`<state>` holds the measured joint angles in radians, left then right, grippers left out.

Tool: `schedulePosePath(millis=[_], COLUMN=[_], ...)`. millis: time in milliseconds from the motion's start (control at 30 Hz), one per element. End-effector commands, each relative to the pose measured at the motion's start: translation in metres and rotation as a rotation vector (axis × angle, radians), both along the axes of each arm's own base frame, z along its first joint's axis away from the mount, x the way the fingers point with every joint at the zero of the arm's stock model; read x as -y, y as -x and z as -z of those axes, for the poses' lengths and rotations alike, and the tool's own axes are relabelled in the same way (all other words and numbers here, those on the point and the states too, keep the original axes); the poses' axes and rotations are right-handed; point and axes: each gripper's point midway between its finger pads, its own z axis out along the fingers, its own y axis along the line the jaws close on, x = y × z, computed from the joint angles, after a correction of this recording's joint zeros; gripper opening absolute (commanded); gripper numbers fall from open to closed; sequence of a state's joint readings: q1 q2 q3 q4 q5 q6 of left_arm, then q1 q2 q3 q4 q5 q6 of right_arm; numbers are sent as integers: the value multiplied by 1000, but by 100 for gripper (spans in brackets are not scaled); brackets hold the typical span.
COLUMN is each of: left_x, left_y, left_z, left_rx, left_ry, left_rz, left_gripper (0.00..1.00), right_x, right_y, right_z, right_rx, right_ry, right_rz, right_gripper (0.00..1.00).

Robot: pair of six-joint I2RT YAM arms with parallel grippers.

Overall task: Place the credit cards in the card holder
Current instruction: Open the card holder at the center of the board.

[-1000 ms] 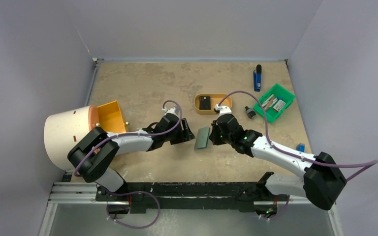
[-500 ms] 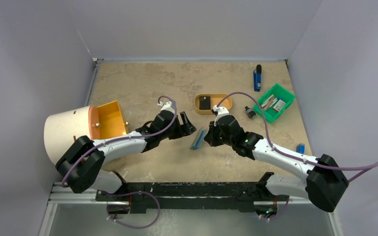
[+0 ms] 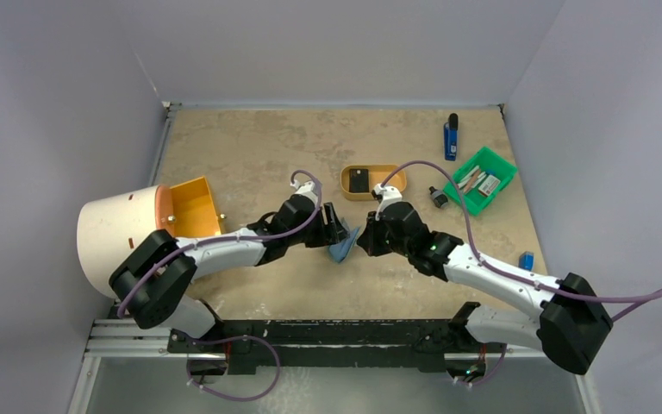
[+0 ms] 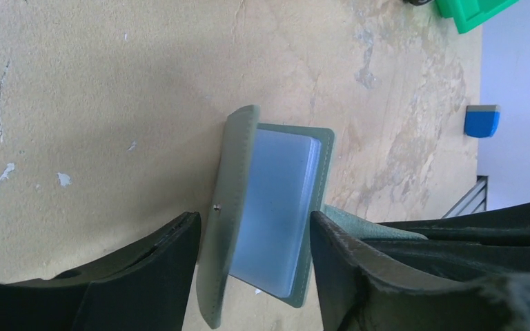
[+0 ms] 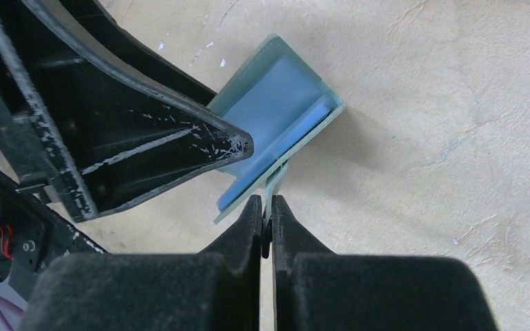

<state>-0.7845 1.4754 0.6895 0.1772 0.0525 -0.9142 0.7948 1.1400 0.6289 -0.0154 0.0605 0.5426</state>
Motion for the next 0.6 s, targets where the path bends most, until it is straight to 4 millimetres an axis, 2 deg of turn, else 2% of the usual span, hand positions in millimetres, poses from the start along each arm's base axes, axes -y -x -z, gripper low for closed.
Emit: schedulePosePath(millis=[0,300,400,500,567], left_x=[9,0,-5,-14,-24], left_y=[-10,-13,-15,-17,-18], left_z=[-11,-4,3,10,11], left_rx=[55,59,57,54,60], left_ry=[2,-48,-93,-143,-172], left_rz=[19,-4,-21,-51,-97], left_gripper=[54,16,0,0,0], right_x=[-5,-2,3,9,21], right_y=[-5,0,3,4,8], right_z=[-16,-6,-1,4,14], right_rx=[38,17,9,4,-25], right_ry=[-44,-42,-28,-22,11], right_rz=[15,15,21,52,99], right_gripper=[0,0,0,0,0])
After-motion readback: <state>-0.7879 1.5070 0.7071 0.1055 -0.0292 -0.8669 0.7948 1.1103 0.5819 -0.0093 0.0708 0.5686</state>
